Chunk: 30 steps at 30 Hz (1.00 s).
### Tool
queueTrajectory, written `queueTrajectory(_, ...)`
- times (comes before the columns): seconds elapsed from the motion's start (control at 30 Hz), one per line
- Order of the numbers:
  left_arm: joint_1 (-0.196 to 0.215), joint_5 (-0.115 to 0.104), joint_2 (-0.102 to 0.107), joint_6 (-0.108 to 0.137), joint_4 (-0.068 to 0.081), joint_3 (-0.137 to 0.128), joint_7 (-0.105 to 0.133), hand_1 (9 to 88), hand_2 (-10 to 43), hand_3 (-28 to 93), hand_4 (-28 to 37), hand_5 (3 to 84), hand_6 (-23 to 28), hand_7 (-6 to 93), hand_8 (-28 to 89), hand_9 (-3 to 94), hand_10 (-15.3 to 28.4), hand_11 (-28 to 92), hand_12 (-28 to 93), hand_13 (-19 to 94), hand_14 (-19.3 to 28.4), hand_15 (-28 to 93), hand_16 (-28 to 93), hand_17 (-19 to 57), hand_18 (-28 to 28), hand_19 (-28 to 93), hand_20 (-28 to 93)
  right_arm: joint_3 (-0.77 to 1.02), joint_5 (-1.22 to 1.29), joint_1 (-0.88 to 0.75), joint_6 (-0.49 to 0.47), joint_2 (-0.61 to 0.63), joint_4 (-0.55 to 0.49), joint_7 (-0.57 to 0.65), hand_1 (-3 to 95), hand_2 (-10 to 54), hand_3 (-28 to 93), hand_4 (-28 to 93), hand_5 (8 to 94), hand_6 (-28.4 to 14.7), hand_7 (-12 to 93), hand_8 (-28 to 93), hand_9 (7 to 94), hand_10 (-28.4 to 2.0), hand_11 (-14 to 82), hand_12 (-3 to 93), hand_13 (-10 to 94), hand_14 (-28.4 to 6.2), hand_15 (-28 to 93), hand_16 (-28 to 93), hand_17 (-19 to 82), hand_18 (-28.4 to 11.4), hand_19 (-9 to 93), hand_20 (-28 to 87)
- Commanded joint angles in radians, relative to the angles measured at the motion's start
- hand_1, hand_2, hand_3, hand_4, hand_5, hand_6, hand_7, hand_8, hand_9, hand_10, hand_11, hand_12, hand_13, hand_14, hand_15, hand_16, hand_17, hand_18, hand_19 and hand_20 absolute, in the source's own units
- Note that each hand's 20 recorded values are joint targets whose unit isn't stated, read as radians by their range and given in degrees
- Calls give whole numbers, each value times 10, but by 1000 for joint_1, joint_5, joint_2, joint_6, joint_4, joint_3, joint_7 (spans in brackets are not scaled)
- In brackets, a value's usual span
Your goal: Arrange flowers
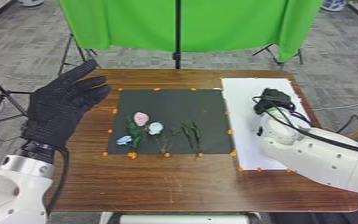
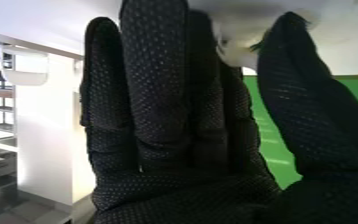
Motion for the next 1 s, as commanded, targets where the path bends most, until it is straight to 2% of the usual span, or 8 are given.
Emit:
queueTrajectory(0.03,18,-2,-1,-2,0,-2,8,243,75,771,-221,379,100,154,-98,342,218,300,121,238,284,518,-87,-93,251,550,258,-74,-66,20,72,-23,14,-14,546,-95,653,-283,752,25,212,-9,928,-48,108,280,867,-30,481,197,473,-148,906,-169)
queueTrajectory(0.2,28,2,-5,-4,-8,-12,9,243,74,771,-221,380,101,154,-99,342,218,301,122,237,284,518,-87,-93,251,550,258,-84,-95,24,124,-17,2,-18,564,-95,659,-283,823,31,238,23,937,-47,215,247,888,-19,490,209,476,-145,925,-156)
queueTrajectory(0.4,37,6,-10,-2,-16,-26,8,244,75,771,-221,380,101,154,-98,342,219,300,120,238,284,518,-87,-93,251,551,258,-81,-132,42,159,-25,-20,-34,565,-95,670,-283,835,31,236,26,937,-49,233,240,893,-18,496,215,475,-145,928,-152)
queueTrajectory(0.57,44,10,-4,-5,-26,-33,14,242,75,771,-220,380,101,153,-98,342,219,299,121,237,284,517,-87,-93,251,551,258,-79,-162,62,203,-35,-67,-64,562,-95,681,-283,840,29,233,27,937,-51,239,237,894,-17,496,217,471,-146,931,-149)
queueTrajectory(0.6,34,12,-6,-7,-25,-29,4,243,74,771,-220,380,101,153,-98,342,219,299,121,238,284,517,-87,-93,251,551,258,-88,-165,74,210,-37,-83,-70,561,-95,683,-283,842,28,233,28,937,-51,239,236,894,-17,496,217,470,-146,931,-148)
queueTrajectory(0.77,27,14,3,-10,-28,-29,7,242,74,771,-220,380,101,153,-98,342,219,300,122,237,284,518,-86,-93,252,552,258,-126,-169,126,223,-95,-133,-124,560,-95,688,-283,843,28,231,32,937,-51,242,235,894,-17,496,218,465,-147,932,-141)
queueTrajectory(0.93,-2,23,3,-33,-23,-19,-13,242,74,770,-221,380,101,153,-98,341,219,299,122,238,284,518,-87,-93,252,552,258,-174,-163,172,225,-185,-144,-152,559,-95,690,-283,843,28,229,33,937,-53,242,235,893,-17,497,220,456,-148,932,-133)
queueTrajectory(1.0,-14,26,9,-43,-22,-13,-12,241,74,769,-220,380,101,152,-98,342,219,298,122,238,284,517,-87,-92,254,553,258,-187,-156,181,230,-217,-147,-158,559,-95,690,-283,842,28,229,33,937,-52,241,234,891,-17,498,220,451,-147,932,-130)
